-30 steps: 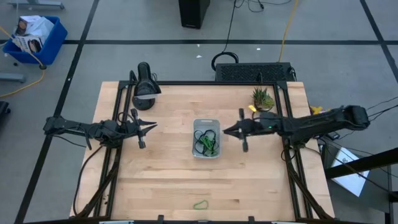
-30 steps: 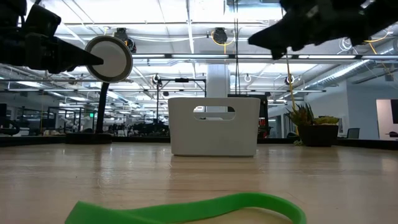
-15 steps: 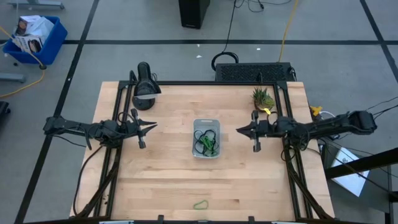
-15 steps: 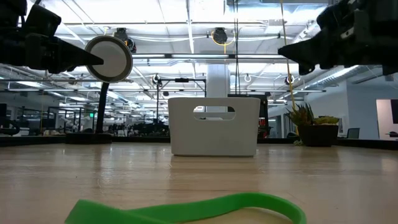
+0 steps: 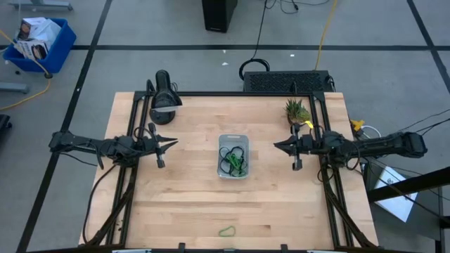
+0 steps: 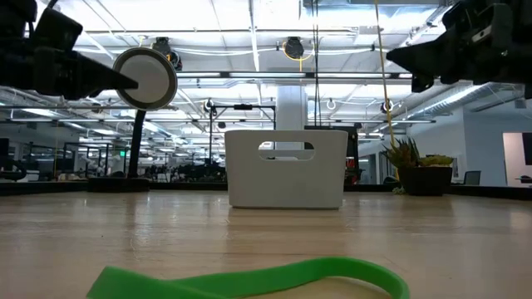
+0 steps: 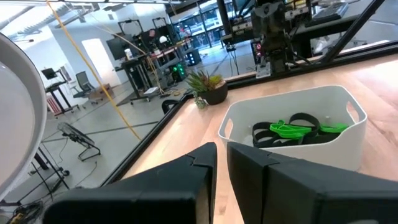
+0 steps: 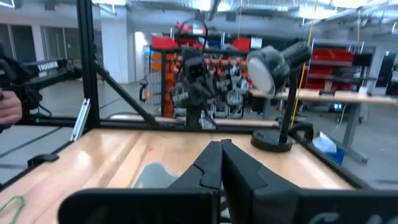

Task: Pick and place rubber bands into bin
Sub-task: Put the green rubber band into the gray bin, then return to Home Position

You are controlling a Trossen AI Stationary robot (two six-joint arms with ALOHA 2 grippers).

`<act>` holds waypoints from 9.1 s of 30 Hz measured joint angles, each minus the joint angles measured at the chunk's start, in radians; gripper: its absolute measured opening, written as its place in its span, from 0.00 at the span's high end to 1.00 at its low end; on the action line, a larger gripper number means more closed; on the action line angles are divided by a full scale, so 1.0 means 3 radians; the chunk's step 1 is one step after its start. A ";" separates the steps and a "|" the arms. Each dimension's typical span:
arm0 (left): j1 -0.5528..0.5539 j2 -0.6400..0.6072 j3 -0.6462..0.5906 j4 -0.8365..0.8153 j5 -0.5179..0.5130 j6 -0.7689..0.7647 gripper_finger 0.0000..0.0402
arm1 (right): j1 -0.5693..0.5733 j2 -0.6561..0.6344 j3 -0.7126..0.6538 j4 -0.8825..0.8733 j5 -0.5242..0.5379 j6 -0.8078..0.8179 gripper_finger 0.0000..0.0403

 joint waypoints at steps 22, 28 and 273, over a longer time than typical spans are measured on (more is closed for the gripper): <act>-0.0100 0.0333 0.0004 -0.0160 0.0080 -0.1152 0.95 | -0.0001 -0.0269 0.0001 -0.0257 -0.0177 -0.0283 1.00; -0.0560 0.1318 -0.0001 0.0448 0.0184 -0.1670 0.99 | -0.0001 -0.0269 0.0001 -0.0214 -0.0174 -0.0287 1.00; -0.0089 -0.0008 0.0240 -0.0147 0.1168 -0.0117 1.00 | -0.0796 -0.0796 -0.0116 -0.0841 -0.0611 0.0278 1.00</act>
